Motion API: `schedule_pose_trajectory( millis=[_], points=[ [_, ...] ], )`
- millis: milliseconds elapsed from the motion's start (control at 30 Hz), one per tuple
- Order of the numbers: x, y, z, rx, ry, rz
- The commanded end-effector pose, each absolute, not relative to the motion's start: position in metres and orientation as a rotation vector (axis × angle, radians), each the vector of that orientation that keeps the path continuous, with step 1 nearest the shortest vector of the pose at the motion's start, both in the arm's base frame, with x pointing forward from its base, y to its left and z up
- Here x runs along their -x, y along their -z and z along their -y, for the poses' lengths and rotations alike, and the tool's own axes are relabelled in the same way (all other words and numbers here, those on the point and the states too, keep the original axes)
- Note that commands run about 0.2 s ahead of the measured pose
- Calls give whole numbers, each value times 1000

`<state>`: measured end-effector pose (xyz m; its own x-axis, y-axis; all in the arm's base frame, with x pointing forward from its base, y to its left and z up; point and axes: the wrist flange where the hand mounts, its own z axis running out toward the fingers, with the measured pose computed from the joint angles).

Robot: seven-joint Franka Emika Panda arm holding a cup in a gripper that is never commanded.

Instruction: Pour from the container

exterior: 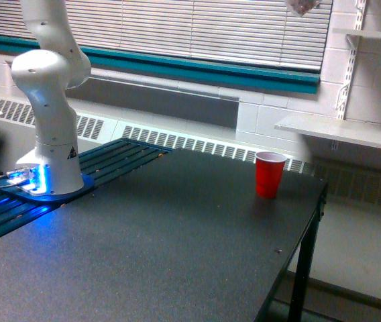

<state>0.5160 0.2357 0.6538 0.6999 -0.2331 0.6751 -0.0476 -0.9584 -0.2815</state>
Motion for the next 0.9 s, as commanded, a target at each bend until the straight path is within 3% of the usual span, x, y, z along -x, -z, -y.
schedule_pose_trajectory(
  millis=[33, 333, 900],
  points=[
    [-509, -652, -257, 2662, 1105, -183],
    [-506, -640, -256, 2658, 1103, -160],
    [-499, -561, -241, 2767, 964, -145]
  ],
)
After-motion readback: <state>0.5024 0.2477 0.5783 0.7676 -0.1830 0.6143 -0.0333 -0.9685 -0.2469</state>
